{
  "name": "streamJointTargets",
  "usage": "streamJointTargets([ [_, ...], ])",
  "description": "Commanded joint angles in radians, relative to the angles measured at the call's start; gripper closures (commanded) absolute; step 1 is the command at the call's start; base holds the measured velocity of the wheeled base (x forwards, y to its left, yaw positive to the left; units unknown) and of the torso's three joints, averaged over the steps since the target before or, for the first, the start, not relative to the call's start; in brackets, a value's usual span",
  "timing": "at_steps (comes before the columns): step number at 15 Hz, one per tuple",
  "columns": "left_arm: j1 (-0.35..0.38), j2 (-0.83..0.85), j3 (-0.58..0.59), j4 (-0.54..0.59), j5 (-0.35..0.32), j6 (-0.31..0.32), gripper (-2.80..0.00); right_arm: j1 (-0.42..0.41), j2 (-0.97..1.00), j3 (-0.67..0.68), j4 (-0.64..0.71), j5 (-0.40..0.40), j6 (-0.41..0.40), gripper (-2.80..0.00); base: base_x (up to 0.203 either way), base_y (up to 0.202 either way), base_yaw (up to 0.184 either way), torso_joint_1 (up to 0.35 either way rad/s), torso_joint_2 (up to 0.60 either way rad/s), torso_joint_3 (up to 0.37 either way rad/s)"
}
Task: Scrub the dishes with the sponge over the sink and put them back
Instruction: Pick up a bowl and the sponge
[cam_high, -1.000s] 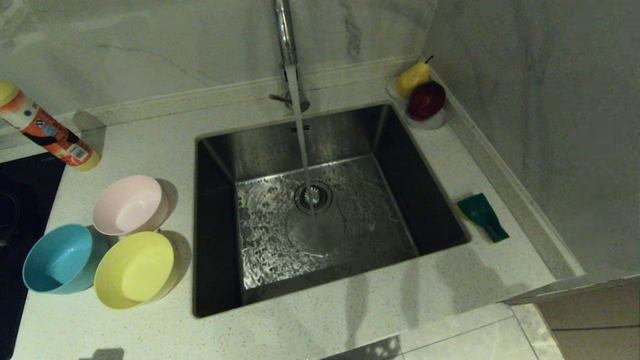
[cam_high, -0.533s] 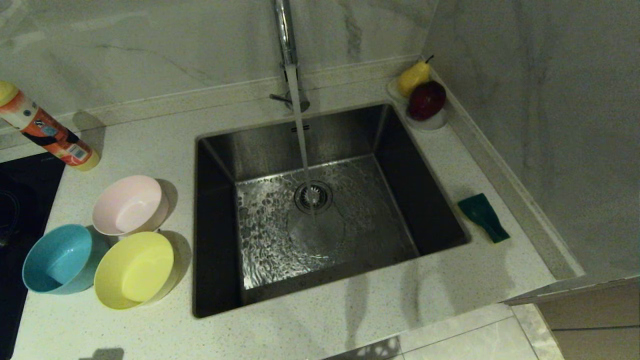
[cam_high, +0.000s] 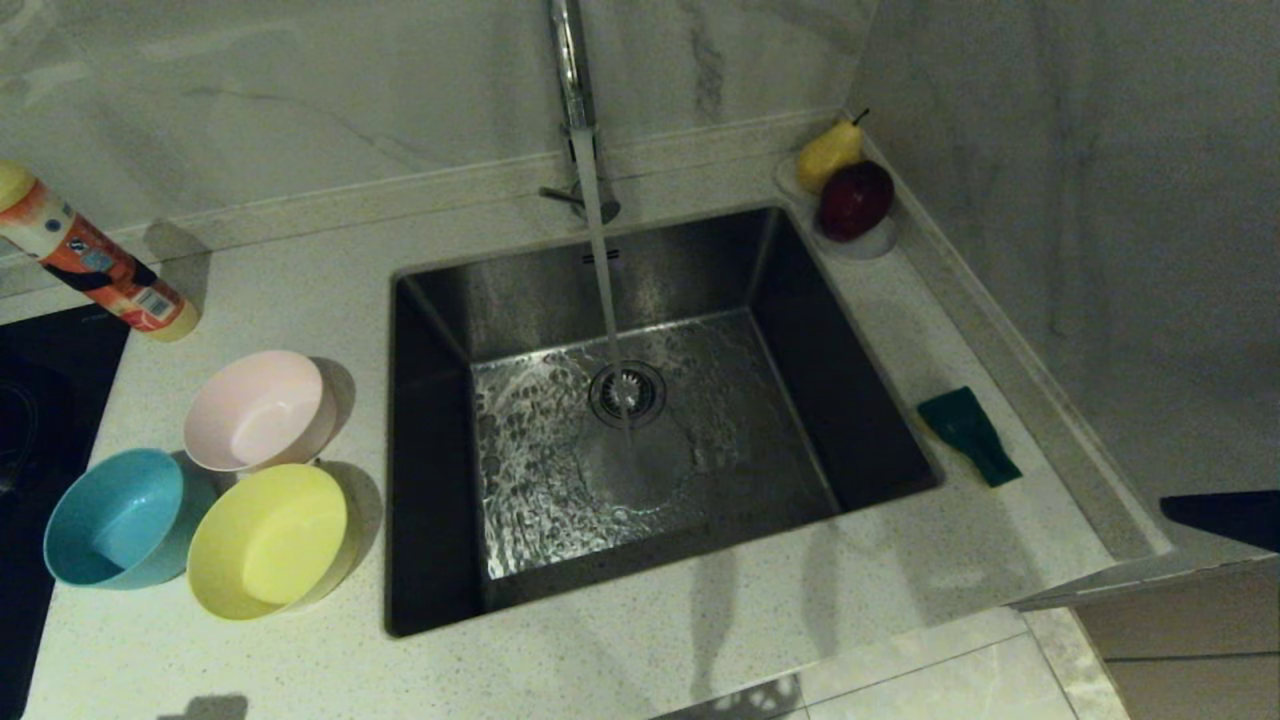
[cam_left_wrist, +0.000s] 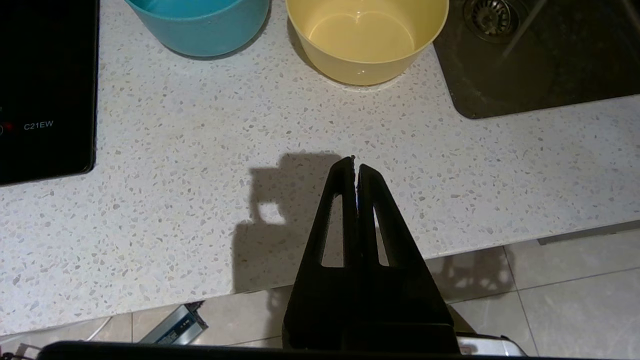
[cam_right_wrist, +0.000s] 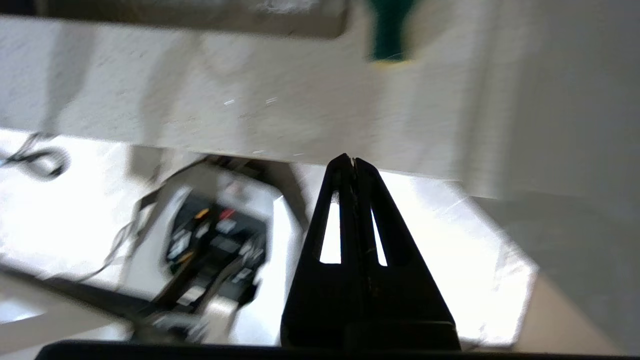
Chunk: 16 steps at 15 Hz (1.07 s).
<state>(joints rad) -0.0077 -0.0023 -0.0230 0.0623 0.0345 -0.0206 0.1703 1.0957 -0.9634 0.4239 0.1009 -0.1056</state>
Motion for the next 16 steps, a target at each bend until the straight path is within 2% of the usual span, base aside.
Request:
streamJointTargets([
  [1,0.000,0.001,0.000,0.001,0.001,-0.001,0.00,0.065,0.087,0.002,0.004,-0.021,0.034,0.00,0.000,0.000,0.000,0.000,0.00,0.000],
  [2,0.000,0.001,0.000,0.001,0.001,-0.001,0.00,0.071,0.090,0.008,0.004,-0.036,0.032,0.00,0.000,0.000,0.000,0.000,0.00,0.000],
  [3,0.000,0.001,0.000,0.001,0.001,-0.001,0.00,0.073,0.104,0.021,0.001,-0.045,0.033,-2.80,0.000,0.000,0.000,0.000,0.00,0.000],
  [6,0.000,0.001,0.000,0.000,0.001,-0.001,0.00,0.074,0.124,0.043,-0.003,-0.044,0.038,-2.80,0.000,0.000,0.000,0.000,0.00,0.000],
  [14,0.000,0.001,0.000,0.000,0.001,-0.001,0.00,0.067,0.254,0.150,-0.194,-0.030,0.043,-2.80,0.000,0.000,0.000,0.000,0.00,0.000],
  [16,0.000,0.001,0.000,-0.001,0.001,-0.001,0.00,0.046,0.288,0.187,-0.288,-0.019,0.040,-2.80,0.000,0.000,0.000,0.000,0.00,0.000],
])
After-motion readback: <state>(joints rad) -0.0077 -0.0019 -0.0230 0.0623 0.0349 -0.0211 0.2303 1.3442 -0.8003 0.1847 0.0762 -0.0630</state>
